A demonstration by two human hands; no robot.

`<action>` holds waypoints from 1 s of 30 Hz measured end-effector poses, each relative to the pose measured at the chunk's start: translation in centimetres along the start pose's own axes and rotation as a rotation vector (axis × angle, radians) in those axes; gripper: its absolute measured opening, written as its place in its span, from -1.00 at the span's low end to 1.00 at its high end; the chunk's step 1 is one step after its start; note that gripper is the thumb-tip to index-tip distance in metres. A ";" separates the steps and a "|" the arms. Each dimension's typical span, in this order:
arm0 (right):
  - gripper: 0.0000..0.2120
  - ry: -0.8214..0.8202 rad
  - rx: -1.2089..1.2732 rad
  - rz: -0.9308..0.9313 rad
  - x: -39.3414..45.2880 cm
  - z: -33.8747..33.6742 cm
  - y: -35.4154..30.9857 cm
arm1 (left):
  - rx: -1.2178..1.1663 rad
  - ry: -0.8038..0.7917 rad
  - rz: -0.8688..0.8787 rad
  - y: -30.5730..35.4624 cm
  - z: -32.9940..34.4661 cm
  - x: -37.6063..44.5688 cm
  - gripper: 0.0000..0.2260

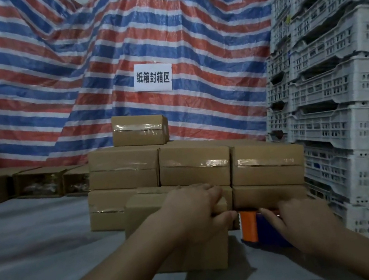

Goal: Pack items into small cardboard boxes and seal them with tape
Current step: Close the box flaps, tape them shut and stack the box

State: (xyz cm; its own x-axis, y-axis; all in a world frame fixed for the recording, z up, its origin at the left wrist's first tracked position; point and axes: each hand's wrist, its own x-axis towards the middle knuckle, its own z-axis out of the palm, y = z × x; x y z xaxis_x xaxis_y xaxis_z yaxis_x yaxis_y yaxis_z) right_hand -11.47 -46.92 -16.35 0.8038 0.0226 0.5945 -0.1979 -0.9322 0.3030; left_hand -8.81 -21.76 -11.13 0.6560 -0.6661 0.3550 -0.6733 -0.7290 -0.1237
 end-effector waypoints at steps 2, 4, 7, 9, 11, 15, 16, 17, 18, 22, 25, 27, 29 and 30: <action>-0.42 -0.008 0.044 0.031 -0.7 0.6 -0.2 | -0.002 0.001 0.001 0.0 0.0 -0.2 -0.39; -0.42 -0.013 0.061 0.051 -1.0 0.8 -0.2 | 0.001 0.010 0.002 0.0 0.0 -0.2 -0.39; -0.38 -0.035 0.040 0.049 -0.6 0.1 -0.5 | 0.008 0.001 0.006 -0.1 0.0 -0.2 -0.36; -0.33 -0.027 0.004 0.068 0.1 -1.0 -0.8 | 0.003 -0.004 0.003 -0.1 0.1 -0.2 -0.32; -0.35 0.038 0.100 0.100 0.7 -2.1 -1.1 | -0.029 0.006 -0.010 -0.2 0.2 -0.1 -0.26; -0.63 0.004 1.010 0.215 4.0 -5.6 -3.7 | -0.131 0.005 -0.050 -0.3 0.1 0.0 -0.07; -0.68 -0.040 1.253 0.258 4.9 -6.6 -4.8 | -0.145 -0.006 -0.055 -0.3 0.0 0.0 -0.02; -0.73 -0.102 1.454 0.290 5.4 -7.4 -6.1 | -0.156 -0.021 -0.057 -0.4 0.0 0.1 0.02; -0.76 -0.166 1.608 0.302 5.7 -7.7 -7.2 | -0.168 -0.035 -0.059 -0.4 -0.1 0.1 0.05; -0.68 -0.210 1.833 0.281 5.6 -6.5 -10.4 | -0.249 -0.046 -0.065 -0.5 -0.3 0.0 0.14; -0.58 -0.197 1.925 0.289 5.1 -5.7 -11.5 | -0.207 -0.015 -0.074 -0.5 0.0 0.1 0.17; -0.61 -0.196 1.981 0.304 4.3 -5.3 -11.7 | -0.170 0.005 -0.069 -0.5 0.4 0.3 0.15; -0.68 -0.193 2.016 0.346 3.4 -4.3 -11.8 | -0.183 0.012 -0.060 -0.6 0.4 0.3 0.13; -0.69 -0.200 2.013 0.371 2.8 -3.9 -12.1 | -0.223 0.019 -0.053 -0.8 0.3 0.2 0.12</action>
State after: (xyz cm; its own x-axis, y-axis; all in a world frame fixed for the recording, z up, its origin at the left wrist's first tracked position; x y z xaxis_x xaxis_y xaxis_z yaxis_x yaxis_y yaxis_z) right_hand -9.01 -34.16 -15.42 0.9438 -0.1222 0.3070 0.3205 0.1118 -0.9406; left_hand -8.03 -21.37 -11.22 0.6876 -0.6230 0.3729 -0.6979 -0.7087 0.1030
